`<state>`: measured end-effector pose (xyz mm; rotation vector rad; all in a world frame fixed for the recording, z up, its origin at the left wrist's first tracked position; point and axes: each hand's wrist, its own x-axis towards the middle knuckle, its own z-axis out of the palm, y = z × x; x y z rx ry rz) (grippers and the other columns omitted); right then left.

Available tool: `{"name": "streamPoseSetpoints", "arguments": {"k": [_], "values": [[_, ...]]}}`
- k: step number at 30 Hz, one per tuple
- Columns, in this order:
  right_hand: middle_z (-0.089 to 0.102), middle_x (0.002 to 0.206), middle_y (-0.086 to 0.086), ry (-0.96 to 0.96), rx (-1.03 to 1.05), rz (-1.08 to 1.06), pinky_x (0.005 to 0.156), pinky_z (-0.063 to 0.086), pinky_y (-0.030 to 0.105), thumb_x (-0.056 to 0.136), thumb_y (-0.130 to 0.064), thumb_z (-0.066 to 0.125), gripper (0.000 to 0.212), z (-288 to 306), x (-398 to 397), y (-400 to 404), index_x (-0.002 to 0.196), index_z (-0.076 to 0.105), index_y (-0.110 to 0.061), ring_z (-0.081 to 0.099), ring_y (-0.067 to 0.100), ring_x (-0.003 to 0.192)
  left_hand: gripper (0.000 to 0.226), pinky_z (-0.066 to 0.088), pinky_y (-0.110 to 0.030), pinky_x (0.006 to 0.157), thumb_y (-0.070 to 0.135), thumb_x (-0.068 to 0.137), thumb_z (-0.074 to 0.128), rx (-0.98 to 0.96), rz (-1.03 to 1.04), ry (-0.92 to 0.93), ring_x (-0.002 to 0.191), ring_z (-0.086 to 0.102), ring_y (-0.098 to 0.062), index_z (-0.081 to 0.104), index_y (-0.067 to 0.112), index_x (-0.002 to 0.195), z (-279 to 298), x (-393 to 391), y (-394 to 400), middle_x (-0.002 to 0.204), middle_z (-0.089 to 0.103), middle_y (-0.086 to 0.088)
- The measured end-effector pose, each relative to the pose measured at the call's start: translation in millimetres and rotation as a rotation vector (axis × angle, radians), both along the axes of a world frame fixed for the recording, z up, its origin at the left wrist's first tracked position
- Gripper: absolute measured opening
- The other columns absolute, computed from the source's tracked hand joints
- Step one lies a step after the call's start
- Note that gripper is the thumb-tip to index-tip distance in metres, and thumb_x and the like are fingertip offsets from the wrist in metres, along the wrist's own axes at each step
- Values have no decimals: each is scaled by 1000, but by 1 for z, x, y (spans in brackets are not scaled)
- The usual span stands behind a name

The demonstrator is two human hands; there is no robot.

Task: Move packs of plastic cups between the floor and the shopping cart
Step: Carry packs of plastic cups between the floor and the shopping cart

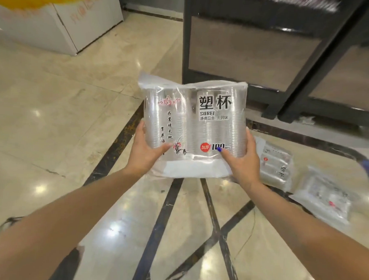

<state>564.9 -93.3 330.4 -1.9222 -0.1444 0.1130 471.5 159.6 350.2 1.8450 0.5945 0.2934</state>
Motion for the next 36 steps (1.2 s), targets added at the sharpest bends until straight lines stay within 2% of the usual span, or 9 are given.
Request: {"name": "streamPoseSetpoints", "arguments": {"k": [2,4,7,13,18,25,28,31,36], "values": [[41,148,-12,-34,13,-42,107,46,44,76,-39,82,96,83,-1,-9,151,22,-36,46,11,129,113,36,-21,108,47,65,85,13,-53,-41,129,41,3,15,27,151,84,9,-3,145,37,13],[40,149,-13,-59,34,-71,107,45,44,75,-42,81,96,162,-4,-19,151,22,-35,46,9,130,120,35,-38,114,65,56,83,28,-74,-58,138,36,-7,15,36,150,165,14,-10,153,32,8],[39,147,-18,-89,60,-103,107,46,44,73,-49,80,96,269,-17,-37,149,22,-39,45,6,130,124,26,-40,119,59,58,84,32,-100,-115,144,25,-7,10,29,154,267,13,-25,159,22,6],[35,149,-13,-142,107,-155,109,43,41,79,-37,79,92,399,-75,-75,150,21,-36,43,9,131,123,24,-45,119,70,56,79,2,-271,-190,146,21,-9,4,45,150,379,-8,-46,161,13,13],[40,141,-19,-154,165,-276,105,45,36,82,-36,76,89,434,-147,-102,151,20,-39,48,7,125,112,11,-29,117,47,74,76,95,-513,-246,139,10,3,-1,35,154,418,-28,-68,157,3,22],[46,130,-30,-219,136,-604,104,47,35,81,-39,77,85,450,-269,-151,149,25,-41,50,0,119,112,32,-26,106,58,71,76,70,-834,-284,132,36,-3,4,38,154,445,-70,-139,158,22,15],[41,147,-17,-235,72,-789,109,43,43,76,-54,75,94,459,-336,-191,152,21,-39,45,8,131,116,30,-26,109,69,63,75,61,-1016,-319,135,35,1,7,42,152,459,-95,-196,155,22,23],[41,148,-17,-294,36,-972,108,43,36,77,-54,74,90,468,-421,-235,151,24,-39,45,7,131,117,28,-24,110,70,60,73,62,-1208,-348,134,32,6,7,41,153,474,-135,-272,151,21,29],[28,157,-14,-332,-62,-1368,113,29,29,80,-49,76,95,472,-607,-302,154,18,-35,30,3,138,112,29,-36,117,63,67,76,62,-1563,-435,139,31,1,9,39,153,488,-252,-422,158,22,17]]}}
